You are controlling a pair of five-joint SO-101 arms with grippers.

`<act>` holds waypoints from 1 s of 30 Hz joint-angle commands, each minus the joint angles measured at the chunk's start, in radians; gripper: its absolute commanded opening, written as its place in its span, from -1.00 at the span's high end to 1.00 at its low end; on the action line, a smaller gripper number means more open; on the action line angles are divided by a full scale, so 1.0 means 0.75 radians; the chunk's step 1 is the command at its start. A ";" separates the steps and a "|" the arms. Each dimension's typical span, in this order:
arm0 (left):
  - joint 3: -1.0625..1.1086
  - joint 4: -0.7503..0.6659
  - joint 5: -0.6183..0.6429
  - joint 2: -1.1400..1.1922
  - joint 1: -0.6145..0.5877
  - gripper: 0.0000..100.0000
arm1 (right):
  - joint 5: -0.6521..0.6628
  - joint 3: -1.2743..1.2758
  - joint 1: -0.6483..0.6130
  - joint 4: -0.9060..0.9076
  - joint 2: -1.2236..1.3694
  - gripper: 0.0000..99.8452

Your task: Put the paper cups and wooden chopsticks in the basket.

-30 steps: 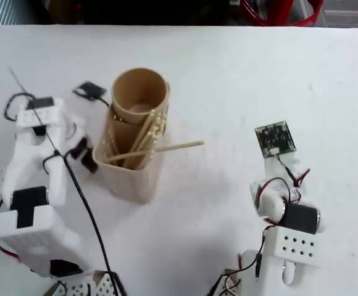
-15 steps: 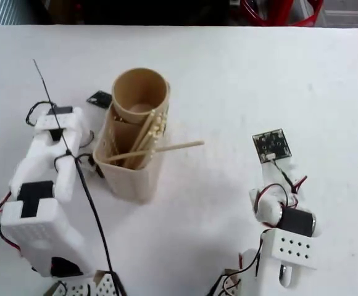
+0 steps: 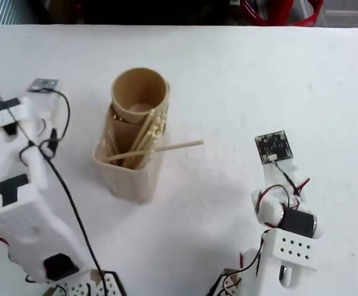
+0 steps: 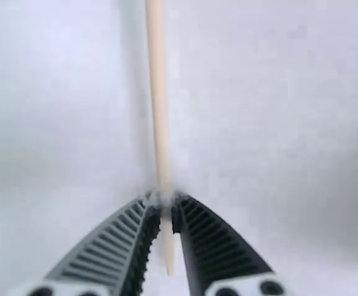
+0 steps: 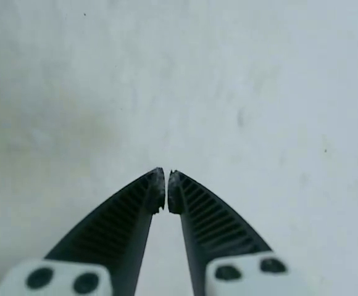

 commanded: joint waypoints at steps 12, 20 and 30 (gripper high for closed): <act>-0.147 0.231 -0.018 -0.676 -0.044 0.95 | 0.000 0.065 0.011 -0.114 -0.013 0.96; 0.125 0.280 0.092 -1.564 0.300 0.95 | -0.072 0.200 0.024 -0.285 -0.015 0.96; 0.383 -0.123 0.411 -1.869 0.866 0.95 | -0.129 0.352 0.054 -0.187 -0.515 0.96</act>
